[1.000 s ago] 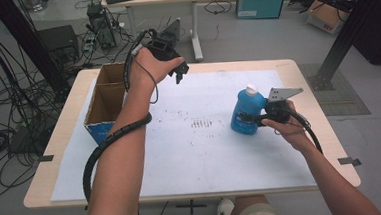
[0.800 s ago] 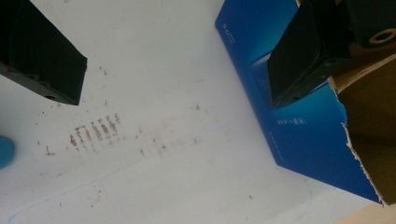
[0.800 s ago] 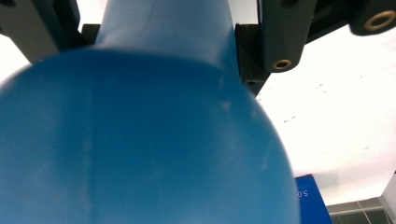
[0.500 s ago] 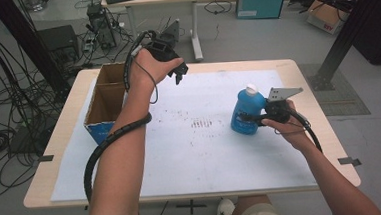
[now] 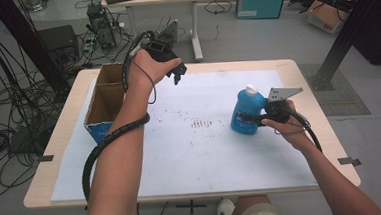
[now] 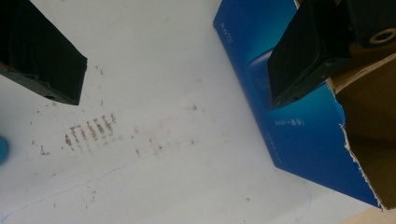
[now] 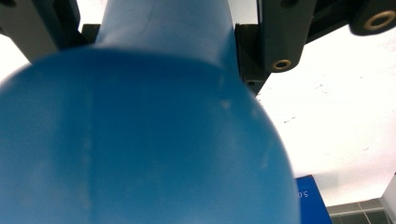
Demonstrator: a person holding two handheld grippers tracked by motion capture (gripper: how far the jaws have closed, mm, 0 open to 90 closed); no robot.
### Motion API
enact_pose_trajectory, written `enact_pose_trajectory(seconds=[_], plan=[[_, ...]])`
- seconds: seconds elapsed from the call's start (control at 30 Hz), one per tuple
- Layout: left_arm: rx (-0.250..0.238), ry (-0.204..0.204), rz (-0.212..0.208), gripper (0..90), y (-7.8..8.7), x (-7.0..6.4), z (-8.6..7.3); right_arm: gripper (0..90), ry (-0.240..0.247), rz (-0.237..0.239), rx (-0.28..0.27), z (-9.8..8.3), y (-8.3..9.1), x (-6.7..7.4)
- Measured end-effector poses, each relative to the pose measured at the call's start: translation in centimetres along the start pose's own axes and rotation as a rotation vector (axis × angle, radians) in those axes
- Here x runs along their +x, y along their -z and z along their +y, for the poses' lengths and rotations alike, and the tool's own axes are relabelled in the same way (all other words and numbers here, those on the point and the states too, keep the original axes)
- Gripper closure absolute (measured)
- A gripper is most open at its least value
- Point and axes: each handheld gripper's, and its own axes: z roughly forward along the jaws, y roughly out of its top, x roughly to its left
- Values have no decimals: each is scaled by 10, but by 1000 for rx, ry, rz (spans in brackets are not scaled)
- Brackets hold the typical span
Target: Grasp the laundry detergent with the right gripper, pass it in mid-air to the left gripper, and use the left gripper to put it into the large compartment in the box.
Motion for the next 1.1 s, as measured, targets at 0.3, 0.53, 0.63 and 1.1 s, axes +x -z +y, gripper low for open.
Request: enact_pose_trajectory(seconds=[0.3,0.53,0.63,1.1], plan=[[-6,-2,0,54,2,-1,1,442,-1,-3,0,0,0,0],[-4,1,4,55,3,0,0,442,1,-3,-1,0,0,0],[-2,2,6,55,2,0,0,442,-1,-5,-2,0,0,1],[-7,0,8,55,5,1,1,443,-5,-5,0,0,0,0]])
